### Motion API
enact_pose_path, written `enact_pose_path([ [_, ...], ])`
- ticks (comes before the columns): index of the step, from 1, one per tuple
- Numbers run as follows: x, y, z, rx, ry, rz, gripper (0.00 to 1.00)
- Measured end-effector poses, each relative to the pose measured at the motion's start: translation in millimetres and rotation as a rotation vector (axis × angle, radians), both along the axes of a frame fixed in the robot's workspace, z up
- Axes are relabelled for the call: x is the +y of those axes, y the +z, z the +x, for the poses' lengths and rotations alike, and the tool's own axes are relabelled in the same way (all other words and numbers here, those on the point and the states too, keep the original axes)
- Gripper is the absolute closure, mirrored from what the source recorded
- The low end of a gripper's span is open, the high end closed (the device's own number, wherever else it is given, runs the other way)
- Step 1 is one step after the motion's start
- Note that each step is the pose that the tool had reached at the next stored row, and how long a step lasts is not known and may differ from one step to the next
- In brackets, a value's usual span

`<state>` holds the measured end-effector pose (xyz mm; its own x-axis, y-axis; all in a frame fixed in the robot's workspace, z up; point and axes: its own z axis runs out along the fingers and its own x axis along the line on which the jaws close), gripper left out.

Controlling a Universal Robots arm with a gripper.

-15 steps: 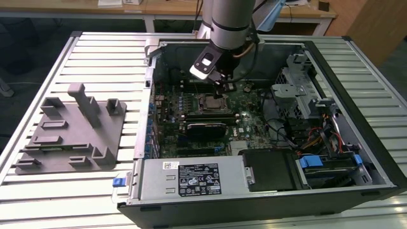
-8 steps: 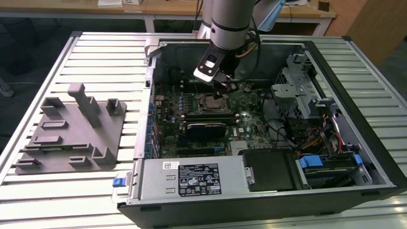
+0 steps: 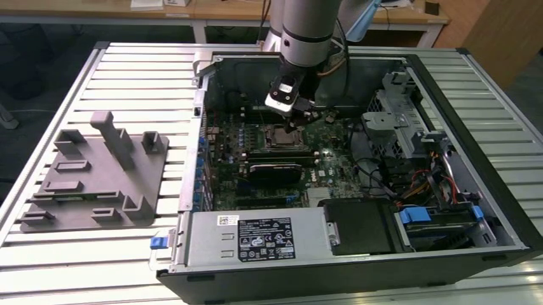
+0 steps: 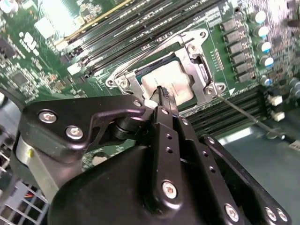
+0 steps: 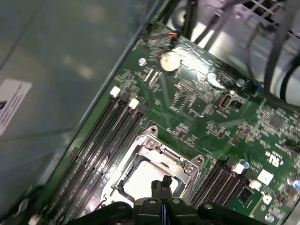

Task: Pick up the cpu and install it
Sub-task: 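Close the cpu cover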

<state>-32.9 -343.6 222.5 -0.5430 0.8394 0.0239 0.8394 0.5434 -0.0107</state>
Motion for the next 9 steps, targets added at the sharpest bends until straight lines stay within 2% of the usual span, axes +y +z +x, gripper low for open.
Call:
enact_pose_path([
  [9, 0.0, -1.0, 0.0, 0.0000, 0.164, 0.0001, 0.89],
])
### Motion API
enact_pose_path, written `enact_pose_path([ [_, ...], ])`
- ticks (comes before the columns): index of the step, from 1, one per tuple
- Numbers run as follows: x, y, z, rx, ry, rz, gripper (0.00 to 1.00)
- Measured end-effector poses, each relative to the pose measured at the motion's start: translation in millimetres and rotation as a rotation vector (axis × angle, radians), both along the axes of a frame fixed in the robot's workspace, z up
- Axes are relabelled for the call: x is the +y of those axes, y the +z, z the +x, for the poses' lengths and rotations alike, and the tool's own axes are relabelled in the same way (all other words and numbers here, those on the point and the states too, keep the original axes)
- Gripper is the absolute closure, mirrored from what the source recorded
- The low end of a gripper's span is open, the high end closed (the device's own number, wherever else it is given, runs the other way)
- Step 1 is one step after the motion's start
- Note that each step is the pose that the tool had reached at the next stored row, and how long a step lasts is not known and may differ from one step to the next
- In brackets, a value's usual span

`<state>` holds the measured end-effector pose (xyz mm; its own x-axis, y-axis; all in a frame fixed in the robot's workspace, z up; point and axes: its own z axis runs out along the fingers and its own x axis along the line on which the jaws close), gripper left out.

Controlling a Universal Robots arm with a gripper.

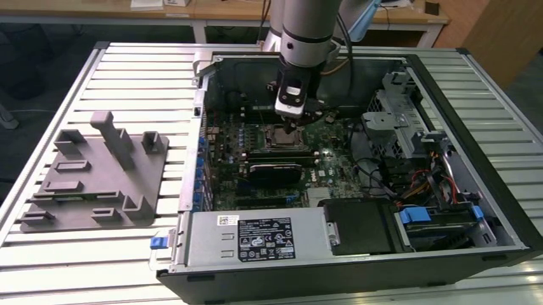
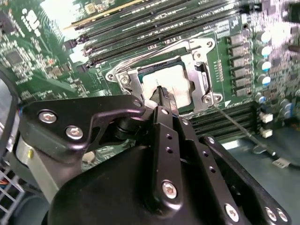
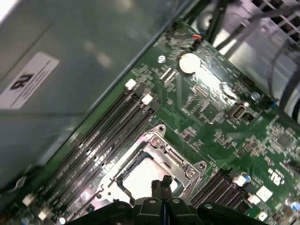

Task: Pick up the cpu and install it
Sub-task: 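Close the cpu cover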

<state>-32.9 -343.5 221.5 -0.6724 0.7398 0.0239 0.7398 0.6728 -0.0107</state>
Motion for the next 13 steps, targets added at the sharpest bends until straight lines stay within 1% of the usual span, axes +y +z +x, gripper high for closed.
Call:
enact_pose_path([
  [13, 0.0, -1.4, 0.0, 0.0000, 0.237, -0.0001, 0.89],
])
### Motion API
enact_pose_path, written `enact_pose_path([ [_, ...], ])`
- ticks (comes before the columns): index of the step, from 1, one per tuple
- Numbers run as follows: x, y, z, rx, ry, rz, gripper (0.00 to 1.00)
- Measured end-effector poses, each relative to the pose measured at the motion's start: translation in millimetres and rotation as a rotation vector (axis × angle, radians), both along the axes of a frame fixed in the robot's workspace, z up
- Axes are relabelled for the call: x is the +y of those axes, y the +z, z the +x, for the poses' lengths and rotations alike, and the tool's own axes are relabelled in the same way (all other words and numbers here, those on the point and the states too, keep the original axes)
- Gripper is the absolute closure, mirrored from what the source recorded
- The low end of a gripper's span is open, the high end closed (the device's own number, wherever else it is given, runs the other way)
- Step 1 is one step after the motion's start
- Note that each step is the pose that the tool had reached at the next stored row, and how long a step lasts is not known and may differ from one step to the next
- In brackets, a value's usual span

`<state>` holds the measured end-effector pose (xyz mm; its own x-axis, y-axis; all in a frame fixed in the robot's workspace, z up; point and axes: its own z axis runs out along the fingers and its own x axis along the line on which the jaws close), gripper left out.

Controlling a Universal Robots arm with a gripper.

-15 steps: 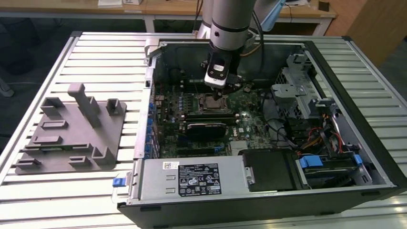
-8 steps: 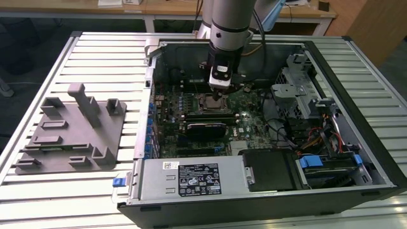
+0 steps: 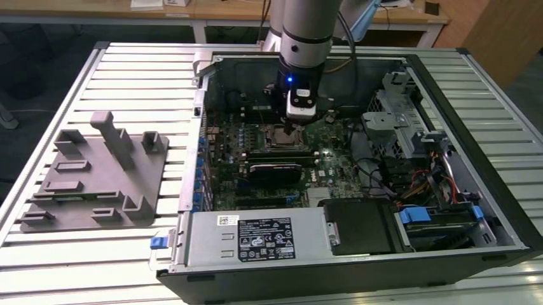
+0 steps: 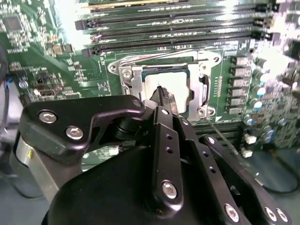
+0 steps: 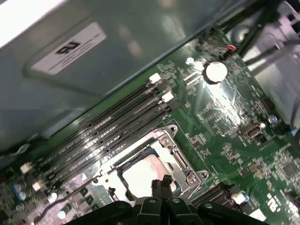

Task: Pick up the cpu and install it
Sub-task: 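Close the cpu cover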

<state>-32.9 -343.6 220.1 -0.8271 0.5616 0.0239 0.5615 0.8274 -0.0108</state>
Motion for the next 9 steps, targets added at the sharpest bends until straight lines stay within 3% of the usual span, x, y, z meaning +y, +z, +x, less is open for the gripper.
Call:
enact_pose_path([
  [9, 0.0, -0.6, 0.0, 0.0000, 0.163, 0.0000, 0.89],
])
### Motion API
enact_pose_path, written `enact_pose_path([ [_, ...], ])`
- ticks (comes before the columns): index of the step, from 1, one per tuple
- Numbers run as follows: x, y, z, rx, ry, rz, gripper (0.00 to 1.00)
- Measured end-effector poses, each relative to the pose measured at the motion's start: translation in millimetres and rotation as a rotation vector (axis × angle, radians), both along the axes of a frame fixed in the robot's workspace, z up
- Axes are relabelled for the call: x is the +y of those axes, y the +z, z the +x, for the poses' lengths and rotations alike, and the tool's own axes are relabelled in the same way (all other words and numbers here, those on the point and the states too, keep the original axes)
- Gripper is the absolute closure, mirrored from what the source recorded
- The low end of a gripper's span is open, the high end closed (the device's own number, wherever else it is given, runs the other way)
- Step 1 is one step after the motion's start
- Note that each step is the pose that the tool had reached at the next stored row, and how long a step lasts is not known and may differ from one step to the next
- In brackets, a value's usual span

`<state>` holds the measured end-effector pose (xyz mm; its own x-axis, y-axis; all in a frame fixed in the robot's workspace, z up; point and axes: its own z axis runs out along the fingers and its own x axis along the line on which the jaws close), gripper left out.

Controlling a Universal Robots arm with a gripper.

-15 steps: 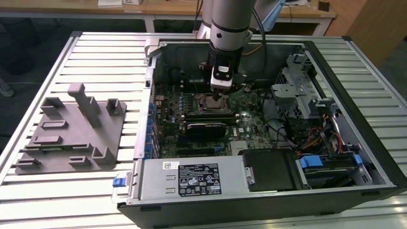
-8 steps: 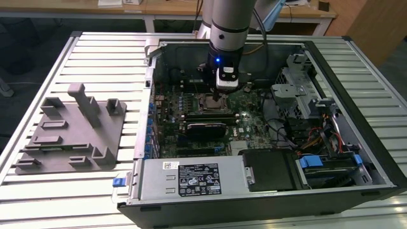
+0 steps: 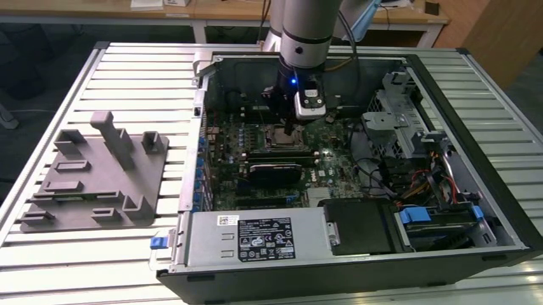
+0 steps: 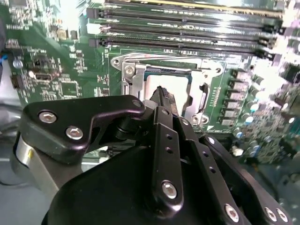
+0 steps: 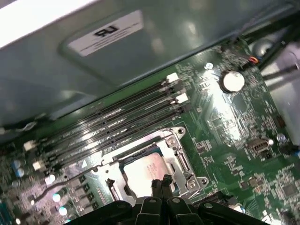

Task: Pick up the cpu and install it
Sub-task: 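Close the cpu cover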

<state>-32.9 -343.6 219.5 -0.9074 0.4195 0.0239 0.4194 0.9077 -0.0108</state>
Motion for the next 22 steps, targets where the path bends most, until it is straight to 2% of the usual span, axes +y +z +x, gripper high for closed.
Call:
enact_pose_path([
  [22, 0.0, -1.3, 0.0, 0.0000, 0.400, -0.0005, 0.89],
])
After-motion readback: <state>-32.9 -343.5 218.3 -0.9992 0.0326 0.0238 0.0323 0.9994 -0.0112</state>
